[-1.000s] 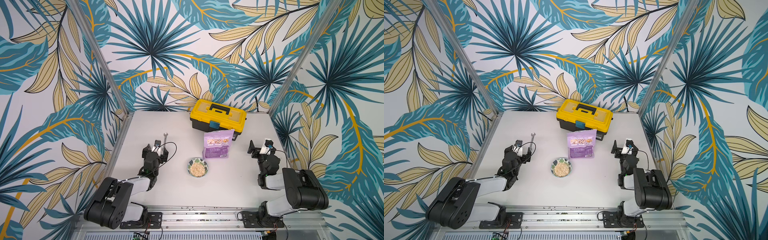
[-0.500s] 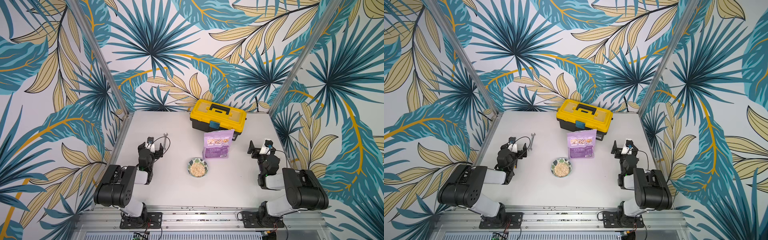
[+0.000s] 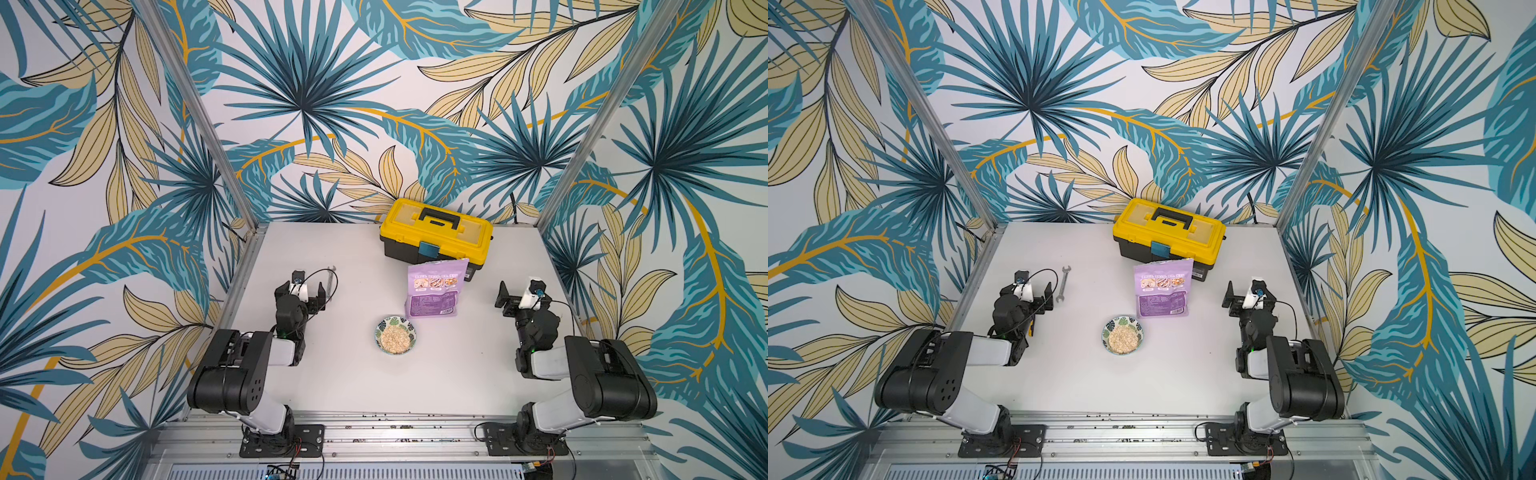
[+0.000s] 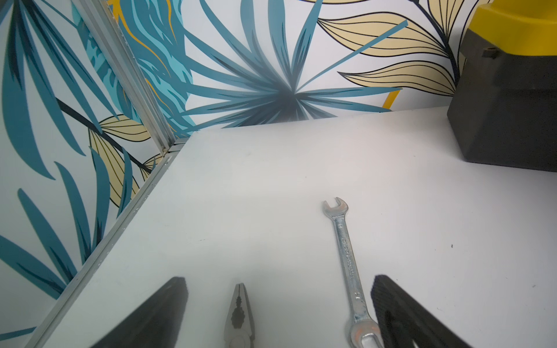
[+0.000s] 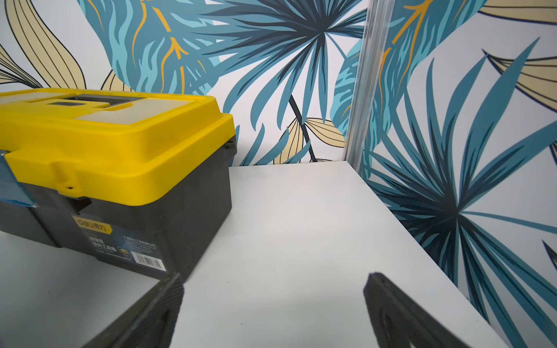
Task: Pour the oats into the breakfast bowl
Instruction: Reset both arms
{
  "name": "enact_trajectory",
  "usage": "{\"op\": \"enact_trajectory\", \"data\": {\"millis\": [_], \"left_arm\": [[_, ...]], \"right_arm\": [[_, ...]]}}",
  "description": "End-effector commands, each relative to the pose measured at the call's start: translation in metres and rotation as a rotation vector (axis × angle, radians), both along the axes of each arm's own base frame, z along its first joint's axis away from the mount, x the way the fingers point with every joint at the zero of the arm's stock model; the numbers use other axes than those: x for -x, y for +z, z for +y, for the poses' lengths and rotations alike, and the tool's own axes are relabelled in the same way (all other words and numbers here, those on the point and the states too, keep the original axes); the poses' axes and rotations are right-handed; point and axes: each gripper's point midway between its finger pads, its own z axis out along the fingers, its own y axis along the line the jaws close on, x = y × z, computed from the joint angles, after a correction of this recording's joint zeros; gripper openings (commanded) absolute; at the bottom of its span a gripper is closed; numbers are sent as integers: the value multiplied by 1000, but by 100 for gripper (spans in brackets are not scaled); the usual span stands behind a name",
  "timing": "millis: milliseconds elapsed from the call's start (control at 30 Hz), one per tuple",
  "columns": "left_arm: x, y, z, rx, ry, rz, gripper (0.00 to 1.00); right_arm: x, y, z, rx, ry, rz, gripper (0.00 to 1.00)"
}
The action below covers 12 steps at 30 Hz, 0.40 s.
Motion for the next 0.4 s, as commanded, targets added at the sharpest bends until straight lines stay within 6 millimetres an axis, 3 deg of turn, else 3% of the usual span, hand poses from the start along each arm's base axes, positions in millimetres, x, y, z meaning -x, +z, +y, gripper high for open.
{"op": "enact_trajectory", "data": {"millis": [0,367], "left_arm": [[-2,2,0,15,-4,-2,100],[-3,1,-3,8,-22,6,100]], "right_arm": [[1,-2,0,5,7,8,99],[1,-2,0,5,6,8,99]]}}
